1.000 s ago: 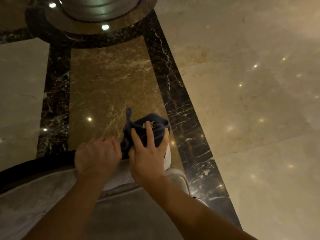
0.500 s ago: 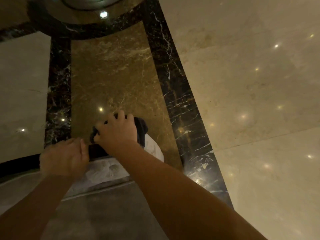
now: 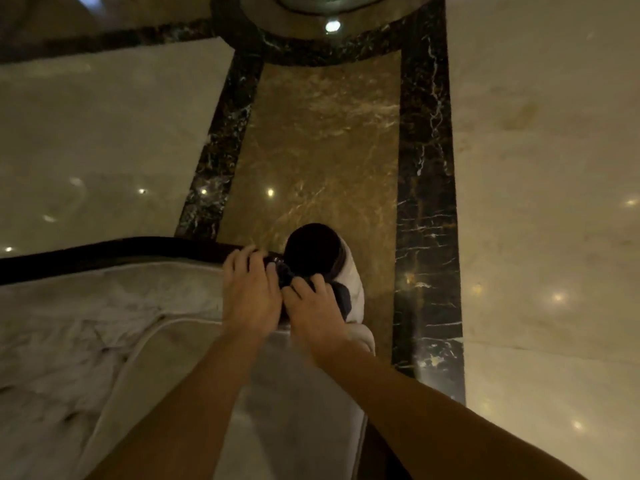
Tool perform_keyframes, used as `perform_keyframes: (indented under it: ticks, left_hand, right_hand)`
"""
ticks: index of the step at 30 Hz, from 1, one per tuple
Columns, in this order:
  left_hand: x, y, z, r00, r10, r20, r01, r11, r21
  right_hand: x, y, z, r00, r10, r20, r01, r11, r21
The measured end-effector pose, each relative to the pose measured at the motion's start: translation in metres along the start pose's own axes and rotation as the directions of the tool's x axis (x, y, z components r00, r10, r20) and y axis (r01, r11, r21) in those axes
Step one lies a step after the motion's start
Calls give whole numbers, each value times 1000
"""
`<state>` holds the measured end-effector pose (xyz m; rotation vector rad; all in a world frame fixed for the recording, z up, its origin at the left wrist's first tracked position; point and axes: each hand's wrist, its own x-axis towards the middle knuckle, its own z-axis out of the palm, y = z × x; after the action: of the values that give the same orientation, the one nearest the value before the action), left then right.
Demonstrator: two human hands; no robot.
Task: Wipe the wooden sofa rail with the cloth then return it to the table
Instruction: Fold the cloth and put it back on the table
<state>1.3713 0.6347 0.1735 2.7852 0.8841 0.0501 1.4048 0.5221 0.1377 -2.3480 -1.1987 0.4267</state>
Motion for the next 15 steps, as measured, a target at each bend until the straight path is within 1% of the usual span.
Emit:
perform_keyframes:
  ticks: [1, 2, 3, 4, 5, 6, 7, 8, 9, 10, 11, 12, 14, 15]
  left_hand:
    - [-18, 3, -1, 994, -104, -30, 96, 976, -196]
    - [-36, 3, -1, 972, -237, 0, 221, 904, -366]
    - [-53, 4, -2, 916, -385, 111, 385, 770, -510]
    - [-71, 2, -6, 826, -498, 265, 544, 581, -605]
    - [-83, -1, -9, 722, -556, 412, 668, 403, -625]
    - [-104, -10, -15, 603, -585, 542, 764, 229, -603]
    - [-126, -22, -21, 508, -569, 646, 815, 75, -575]
    - [-152, -33, -27, 464, -531, 709, 811, -66, -581]
    - [-180, -46, -31, 475, -486, 734, 762, -191, -619]
    - [-202, -55, -35, 512, -450, 732, 685, -301, -664]
    - [-232, -64, -44, 561, -434, 705, 602, -371, -708]
    - [-266, -76, -55, 618, -433, 657, 547, -364, -754]
    - [-319, -88, -77, 665, -430, 610, 496, -356, -792]
    - [-368, -100, -88, 654, -460, 600, 447, -405, -798]
  right_hand:
    - [-6, -4, 1, 996, 22, 87, -32, 994, 106]
    - [-14, -9, 0, 989, 74, 126, -104, 962, 252]
    - [-25, -15, -1, 981, 144, 131, -185, 901, 393]
    - [-37, -25, -4, 964, 219, 148, -265, 803, 534]
    - [-49, -33, -8, 931, 294, 214, -359, 650, 670]
    - [-60, -54, -10, 888, 315, 334, -451, 455, 768]
    - [-71, -74, -9, 835, 312, 454, -532, 246, 810]
    - [-83, -97, -6, 775, 300, 556, -606, 103, 789]
    - [-97, -120, -2, 721, 281, 634, -665, 23, 746]
    - [-109, -133, 4, 685, 263, 679, -697, -34, 717]
    - [-127, -150, 9, 682, 180, 709, -706, -90, 702]
    - [-147, -165, 16, 683, 80, 726, -713, -145, 686]
    - [-180, -181, 25, 653, -63, 755, -751, -181, 635]
    - [-209, -203, 33, 632, -151, 760, -775, -104, 624]
